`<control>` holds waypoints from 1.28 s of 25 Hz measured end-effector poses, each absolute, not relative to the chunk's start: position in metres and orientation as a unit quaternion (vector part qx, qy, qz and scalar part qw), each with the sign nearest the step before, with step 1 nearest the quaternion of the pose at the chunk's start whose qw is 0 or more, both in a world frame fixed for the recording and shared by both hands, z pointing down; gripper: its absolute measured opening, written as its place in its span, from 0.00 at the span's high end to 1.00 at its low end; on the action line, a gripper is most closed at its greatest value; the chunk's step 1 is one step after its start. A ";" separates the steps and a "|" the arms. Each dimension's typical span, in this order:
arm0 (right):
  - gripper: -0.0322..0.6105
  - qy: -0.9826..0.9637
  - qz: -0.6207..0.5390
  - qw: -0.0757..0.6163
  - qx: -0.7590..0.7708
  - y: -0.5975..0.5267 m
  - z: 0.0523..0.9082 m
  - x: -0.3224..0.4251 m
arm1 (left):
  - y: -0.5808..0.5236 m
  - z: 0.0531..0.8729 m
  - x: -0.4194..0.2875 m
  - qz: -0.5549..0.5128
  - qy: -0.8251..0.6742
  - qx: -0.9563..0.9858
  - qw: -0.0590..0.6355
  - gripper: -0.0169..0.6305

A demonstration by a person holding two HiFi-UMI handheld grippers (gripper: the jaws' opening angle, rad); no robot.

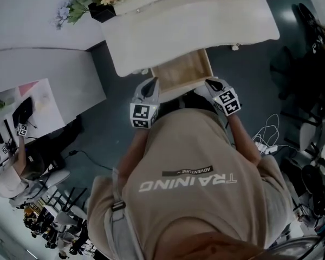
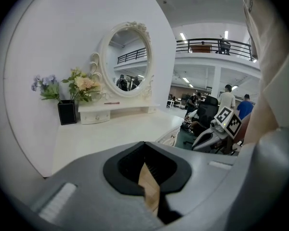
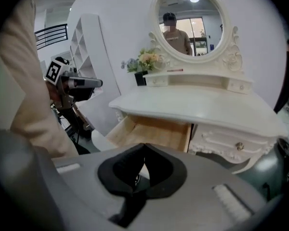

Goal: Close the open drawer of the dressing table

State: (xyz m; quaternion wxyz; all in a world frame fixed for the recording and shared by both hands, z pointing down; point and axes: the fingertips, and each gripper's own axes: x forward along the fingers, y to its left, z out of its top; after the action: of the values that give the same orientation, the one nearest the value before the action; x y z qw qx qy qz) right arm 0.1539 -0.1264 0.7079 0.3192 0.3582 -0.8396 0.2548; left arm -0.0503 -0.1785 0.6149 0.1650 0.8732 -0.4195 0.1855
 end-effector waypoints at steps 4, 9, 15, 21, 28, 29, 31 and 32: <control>0.94 -0.819 0.297 0.360 0.333 -0.098 0.761 0.175 | -0.174 0.633 -0.042 0.200 -0.419 0.867 0.182 0.96; 0.94 -0.787 0.354 0.408 0.297 -0.064 0.818 0.189 | -0.168 0.641 -0.035 0.213 -0.419 0.863 0.188 0.96; 0.94 -0.767 0.391 0.418 0.289 -0.067 0.847 0.188 | -0.175 0.627 -0.035 0.197 -0.431 0.860 0.189 0.96; 0.94 -0.757 0.410 0.422 0.286 -0.084 0.846 0.181 | -0.174 0.625 -0.039 0.191 -0.443 0.854 0.194 0.96; 0.94 -0.753 0.407 0.434 0.280 -0.095 0.844 0.179 | -0.179 0.620 -0.057 0.173 -0.465 0.844 0.203 0.96; 0.94 -0.753 0.405 0.437 0.280 -0.099 0.845 0.178 | -0.181 0.620 -0.059 0.173 -0.467 0.843 0.203 0.96; 0.94 -0.752 0.399 0.443 0.281 -0.109 0.845 0.177 | -0.184 0.619 -0.062 0.173 -0.469 0.843 0.201 0.96; 0.94 -0.752 0.398 0.444 0.281 -0.114 0.845 0.176 | -0.185 0.618 -0.063 0.173 -0.470 0.843 0.199 0.96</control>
State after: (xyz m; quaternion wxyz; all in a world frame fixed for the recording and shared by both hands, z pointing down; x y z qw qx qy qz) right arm 0.1759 -0.1142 0.8451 0.4436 0.2812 -0.7521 0.3982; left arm -0.0630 -0.1853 0.6183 0.1990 0.8426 -0.4695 0.1731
